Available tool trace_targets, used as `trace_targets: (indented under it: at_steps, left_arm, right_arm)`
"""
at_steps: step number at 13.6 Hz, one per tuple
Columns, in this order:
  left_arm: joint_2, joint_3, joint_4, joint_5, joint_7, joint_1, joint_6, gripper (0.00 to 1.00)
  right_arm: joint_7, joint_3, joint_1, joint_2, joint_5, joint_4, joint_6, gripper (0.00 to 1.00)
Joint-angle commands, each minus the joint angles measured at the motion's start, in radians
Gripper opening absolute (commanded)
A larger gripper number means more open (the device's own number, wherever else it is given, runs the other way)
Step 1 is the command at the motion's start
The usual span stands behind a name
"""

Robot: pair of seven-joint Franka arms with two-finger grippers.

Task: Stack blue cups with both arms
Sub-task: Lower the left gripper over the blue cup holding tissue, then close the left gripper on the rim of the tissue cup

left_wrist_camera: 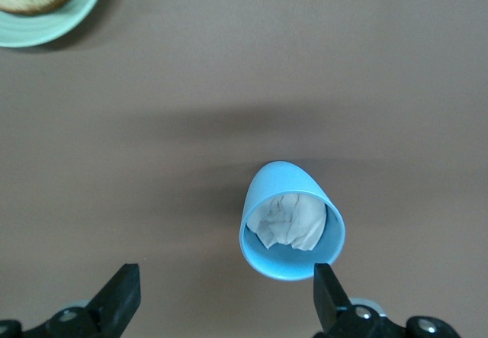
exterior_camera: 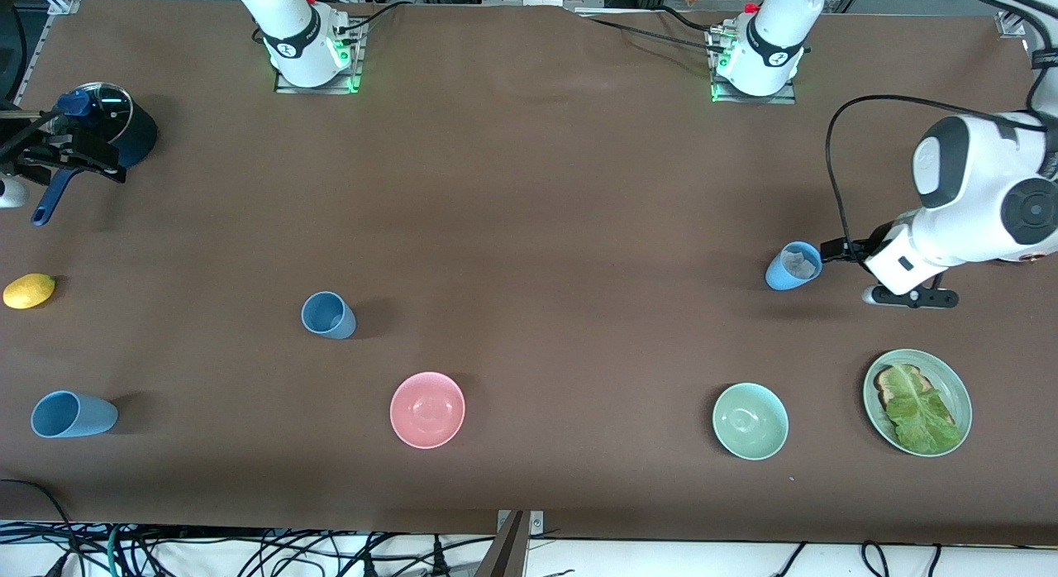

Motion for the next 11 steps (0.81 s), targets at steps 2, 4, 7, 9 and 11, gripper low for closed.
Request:
trace_targets:
  at_steps: [2, 4, 7, 9, 11]
  left_arm:
    - [-0.022, -0.001, -0.157, 0.008, 0.019, 0.004, 0.182, 1.00]
    - [-0.020, -0.001, -0.205, 0.016, 0.019, 0.004, 0.249, 0.99]
    - [0.006, -0.001, -0.214, 0.017, 0.019, 0.010, 0.295, 0.30]
    - [0.006, -0.001, -0.214, 0.016, 0.016, 0.011, 0.295, 0.00]
    - [0.006, -0.001, -0.214, 0.014, 0.016, 0.013, 0.295, 0.00]
  right_arm:
    - [0.003, 0.004, -0.002, -0.005, -0.004, 0.011, -0.022, 1.00]
    - [0.003, 0.004, -0.002, -0.003, -0.004, 0.011, -0.025, 1.00]
    - [0.003, 0.004, -0.002, -0.003, -0.002, 0.013, -0.025, 1.00]
    - [0.003, 0.004, -0.002, -0.003, -0.002, 0.013, -0.023, 1.00]
    - [0.003, 0.004, -0.002, -0.003, -0.002, 0.013, -0.025, 1.00]
